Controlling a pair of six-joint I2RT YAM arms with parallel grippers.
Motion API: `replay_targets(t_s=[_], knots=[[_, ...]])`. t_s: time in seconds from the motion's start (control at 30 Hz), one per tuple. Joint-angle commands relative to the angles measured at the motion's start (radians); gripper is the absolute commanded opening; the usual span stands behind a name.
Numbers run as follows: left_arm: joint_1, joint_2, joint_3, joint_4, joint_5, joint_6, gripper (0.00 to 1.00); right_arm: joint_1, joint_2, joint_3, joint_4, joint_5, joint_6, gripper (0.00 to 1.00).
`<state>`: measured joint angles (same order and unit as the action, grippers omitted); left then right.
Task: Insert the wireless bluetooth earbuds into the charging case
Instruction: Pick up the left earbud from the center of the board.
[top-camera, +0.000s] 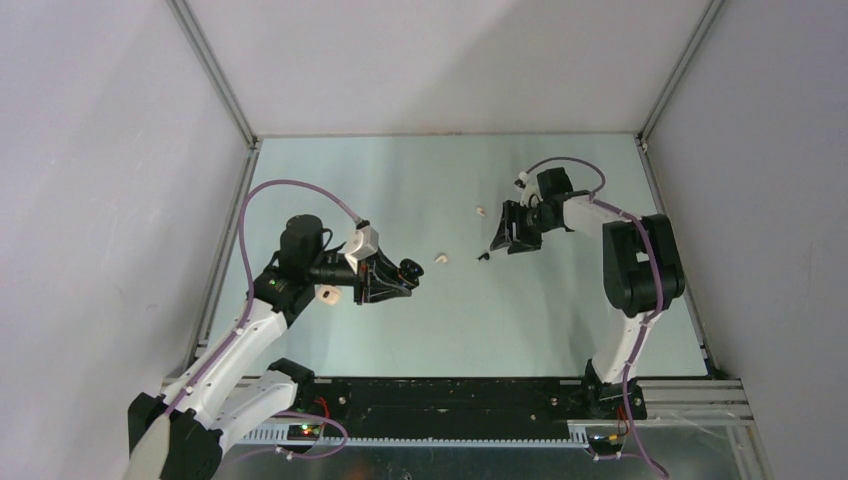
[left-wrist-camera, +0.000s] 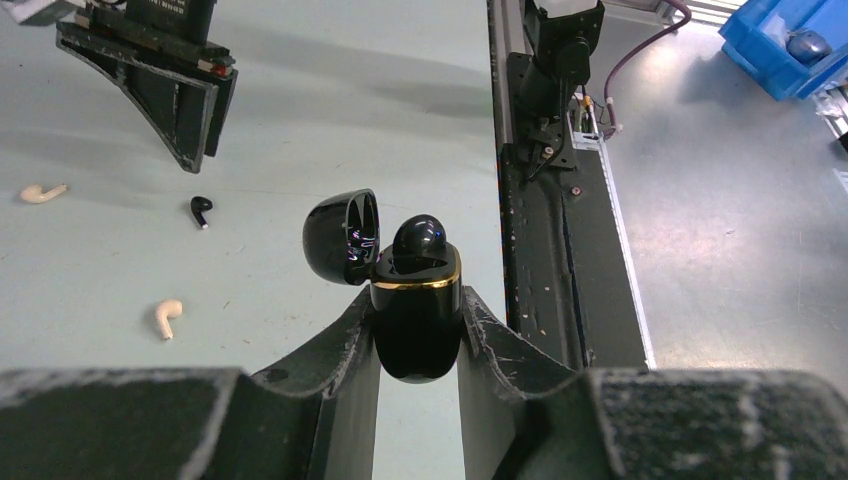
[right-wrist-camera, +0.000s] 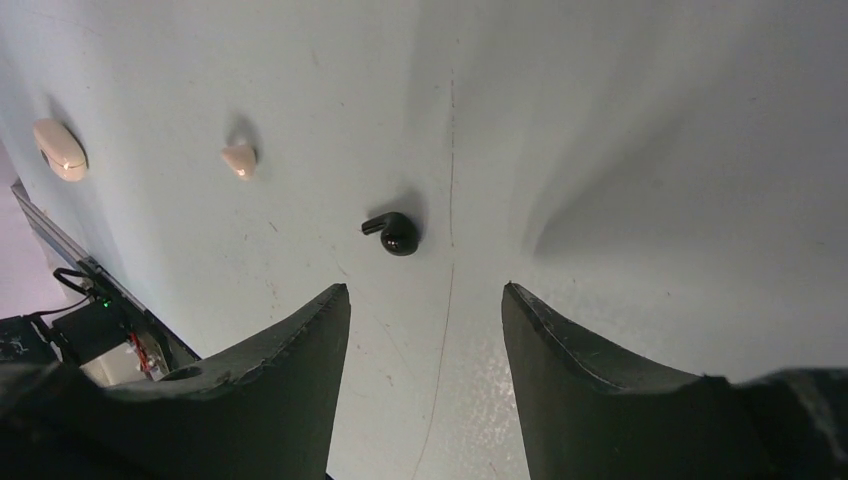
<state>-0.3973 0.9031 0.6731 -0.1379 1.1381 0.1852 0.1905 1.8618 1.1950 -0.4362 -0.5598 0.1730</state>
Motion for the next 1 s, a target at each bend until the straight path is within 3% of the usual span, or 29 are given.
replay_targets(t_s=[0.0,0.27,0.97], knots=[[-0.007,-0.008,0.016,0.007,0.019,0.024,0.0,0.004,0.039,0.008,0.028,-0.056,0.026,0.61],[-0.007,-0.004,0.02,0.006,0.018,0.025,0.0,0.024,0.09,0.028,0.034,-0.088,0.027,0.57],[-0.007,0.0,0.024,0.003,0.02,0.026,0.0,0.095,0.125,0.054,0.035,0.03,-0.018,0.53]])
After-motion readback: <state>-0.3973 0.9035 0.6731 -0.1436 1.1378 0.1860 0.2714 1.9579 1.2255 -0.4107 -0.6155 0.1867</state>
